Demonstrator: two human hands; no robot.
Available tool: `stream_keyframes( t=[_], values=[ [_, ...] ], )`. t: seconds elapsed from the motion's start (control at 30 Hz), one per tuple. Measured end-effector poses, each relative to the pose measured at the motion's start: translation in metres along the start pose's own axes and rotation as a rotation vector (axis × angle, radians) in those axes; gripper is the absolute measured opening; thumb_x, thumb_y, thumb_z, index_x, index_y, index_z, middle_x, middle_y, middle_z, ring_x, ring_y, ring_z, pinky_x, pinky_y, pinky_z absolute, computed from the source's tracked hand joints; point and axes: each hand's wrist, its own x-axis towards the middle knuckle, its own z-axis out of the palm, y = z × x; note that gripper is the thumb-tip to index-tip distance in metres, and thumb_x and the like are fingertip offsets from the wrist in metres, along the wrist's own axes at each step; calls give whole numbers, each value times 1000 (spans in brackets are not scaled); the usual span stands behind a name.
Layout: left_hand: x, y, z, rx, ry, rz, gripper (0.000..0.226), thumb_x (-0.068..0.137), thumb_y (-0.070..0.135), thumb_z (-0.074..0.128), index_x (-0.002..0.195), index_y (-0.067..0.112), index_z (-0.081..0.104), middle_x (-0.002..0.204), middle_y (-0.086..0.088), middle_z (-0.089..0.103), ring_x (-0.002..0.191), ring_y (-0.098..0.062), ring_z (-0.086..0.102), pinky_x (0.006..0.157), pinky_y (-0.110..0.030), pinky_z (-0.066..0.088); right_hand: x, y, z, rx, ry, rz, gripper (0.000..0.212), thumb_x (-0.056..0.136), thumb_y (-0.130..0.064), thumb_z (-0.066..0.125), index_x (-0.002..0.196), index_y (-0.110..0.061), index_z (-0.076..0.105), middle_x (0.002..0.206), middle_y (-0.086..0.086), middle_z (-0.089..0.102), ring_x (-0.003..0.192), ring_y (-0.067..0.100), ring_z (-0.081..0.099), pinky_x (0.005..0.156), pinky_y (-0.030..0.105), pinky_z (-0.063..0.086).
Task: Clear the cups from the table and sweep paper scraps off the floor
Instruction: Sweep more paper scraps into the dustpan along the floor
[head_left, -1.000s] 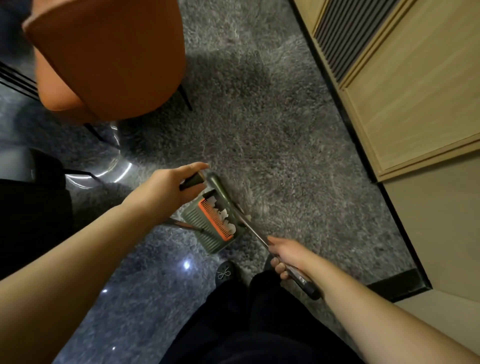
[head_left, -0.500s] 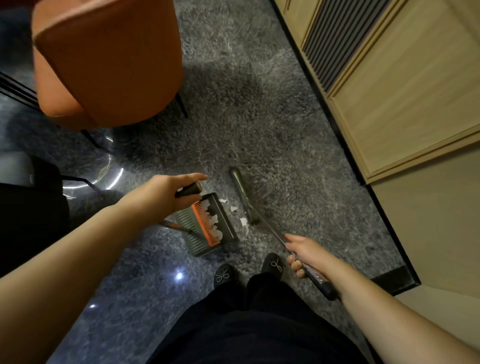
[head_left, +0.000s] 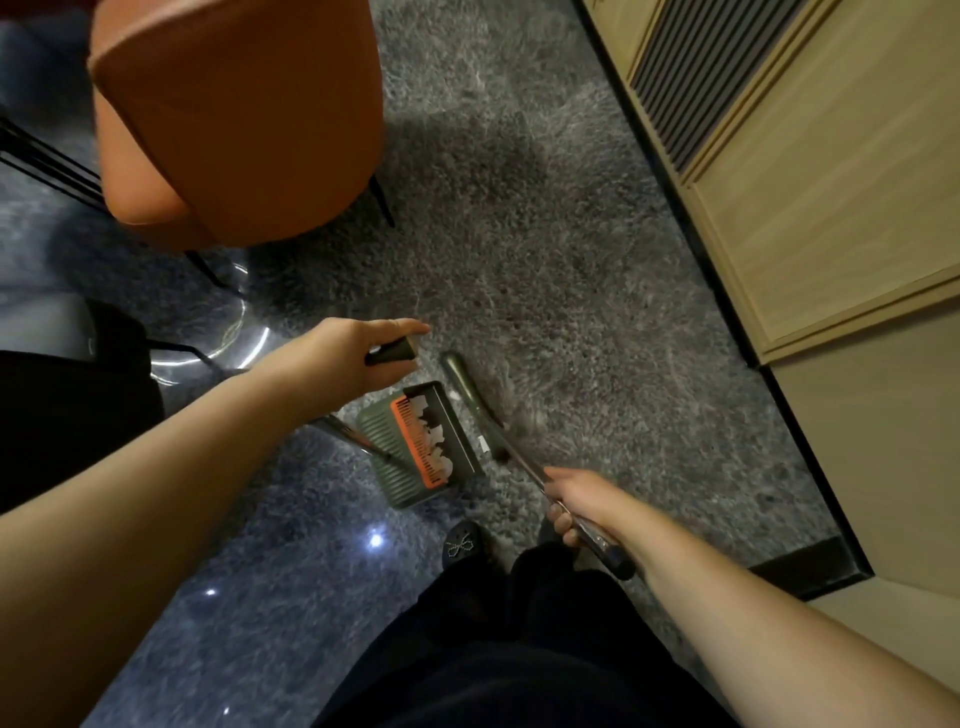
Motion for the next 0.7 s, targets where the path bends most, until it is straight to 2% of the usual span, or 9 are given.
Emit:
stream_keyframes(
  t=[0.1, 0.33, 0.5, 0.63, 0.7],
  values=[
    [-4, -3, -1, 8, 16, 12, 49, 89, 33, 69, 134, 46, 53, 75, 35, 49, 54, 21, 52, 49, 1, 34, -5, -2, -2, 28, -46, 29, 47, 102, -9, 31, 145, -28, 31, 51, 2, 36, 28, 5, 32, 32, 10, 28],
    [-14, -12, -2, 36, -2, 13, 51, 90, 38, 66, 136, 49, 49, 81, 36, 50, 58, 17, 54, 48, -3, 37, -31, -1, -7, 1, -81, -4, 49, 101, -10, 32, 146, -31, 30, 49, 1, 40, 28, 5, 33, 32, 11, 29],
    [-19, -16, -1, 57, 4, 18, 51, 89, 39, 66, 136, 50, 48, 80, 30, 51, 59, 21, 52, 45, -3, 36, -29, -1, -10, 60, -24, -17, 51, 102, -11, 31, 147, -33, 27, 45, 0, 39, 28, 7, 32, 33, 12, 29],
    [-23, -22, 1, 72, 28, 35, 51, 88, 37, 68, 135, 48, 50, 71, 32, 49, 51, 12, 53, 45, -5, 36, -8, -1, -3, 31, 46, -15, 51, 101, -10, 31, 148, -30, 27, 50, 2, 38, 28, 6, 33, 34, 12, 30],
    [-24, -25, 3, 84, 28, 35, 51, 89, 38, 67, 136, 49, 49, 72, 33, 50, 55, 12, 54, 44, -7, 36, 4, -3, 2, 21, 55, -10, 48, 101, -9, 30, 146, -25, 31, 52, 2, 38, 27, 6, 33, 34, 12, 30]
  ],
)
